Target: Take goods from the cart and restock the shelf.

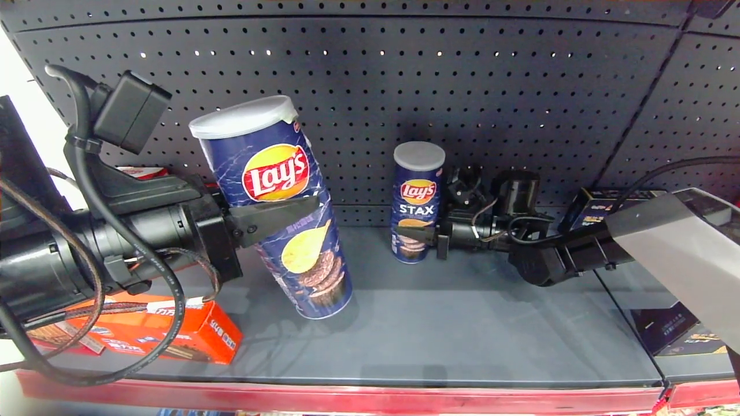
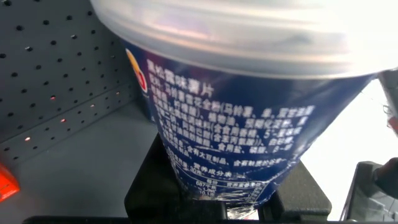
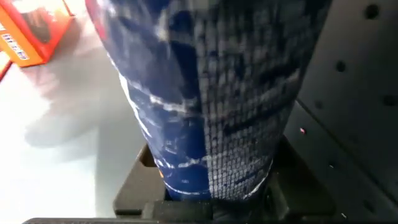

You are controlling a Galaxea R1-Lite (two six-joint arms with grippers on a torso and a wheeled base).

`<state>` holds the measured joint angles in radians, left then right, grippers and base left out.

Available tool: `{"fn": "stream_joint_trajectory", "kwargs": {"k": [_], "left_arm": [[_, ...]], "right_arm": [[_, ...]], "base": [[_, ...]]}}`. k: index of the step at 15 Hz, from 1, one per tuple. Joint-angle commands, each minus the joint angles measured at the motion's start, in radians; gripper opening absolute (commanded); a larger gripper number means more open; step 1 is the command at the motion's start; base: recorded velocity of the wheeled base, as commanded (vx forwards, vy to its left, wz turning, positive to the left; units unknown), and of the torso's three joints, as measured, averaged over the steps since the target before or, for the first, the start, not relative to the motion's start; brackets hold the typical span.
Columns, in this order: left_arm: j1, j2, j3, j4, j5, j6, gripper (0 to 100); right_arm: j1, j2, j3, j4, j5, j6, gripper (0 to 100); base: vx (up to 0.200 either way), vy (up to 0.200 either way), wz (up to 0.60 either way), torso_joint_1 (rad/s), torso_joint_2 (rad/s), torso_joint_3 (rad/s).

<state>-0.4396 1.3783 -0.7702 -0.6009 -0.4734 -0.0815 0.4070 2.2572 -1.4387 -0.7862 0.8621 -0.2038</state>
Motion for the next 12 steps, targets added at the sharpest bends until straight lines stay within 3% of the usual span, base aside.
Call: {"fn": "stream_joint_trajectory", "kwargs": {"k": [1, 3, 5, 9, 12], "left_arm": [[0.005, -0.007, 0.003, 0.000, -0.001, -0.001, 0], [0.005, -0.008, 0.003, 0.000, -0.002, -0.001, 0], [0.005, -0.008, 0.003, 0.000, -0.001, 0.000, 0], [0.007, -0.008, 0.005, 0.000, 0.001, -0.001, 0], [0.005, -0.008, 0.003, 0.000, 0.001, -0.003, 0]], "right_arm": [[0.021, -0.097, 0.058, -0.011, -0.009, 0.001, 0], [0.050, -0.174, 0.139, -0.028, -0.022, 0.003, 0], [0.107, -0.306, 0.347, -0.116, -0.103, 0.004, 0], [0.191, -0.476, 0.699, -0.251, -0.106, 0.003, 0], [0.190, -0.485, 0.853, -0.364, -0.106, 0.001, 0]], "base": [[0.000, 0.000, 0.00, 0.000, 0.00, 0.000], [0.000, 0.000, 0.00, 0.000, 0.00, 0.000], [0.000, 0.000, 0.00, 0.000, 0.00, 0.000], [0.000, 0.000, 0.00, 0.000, 0.00, 0.000], [0.000, 0.000, 0.00, 0.000, 0.00, 0.000]]}}
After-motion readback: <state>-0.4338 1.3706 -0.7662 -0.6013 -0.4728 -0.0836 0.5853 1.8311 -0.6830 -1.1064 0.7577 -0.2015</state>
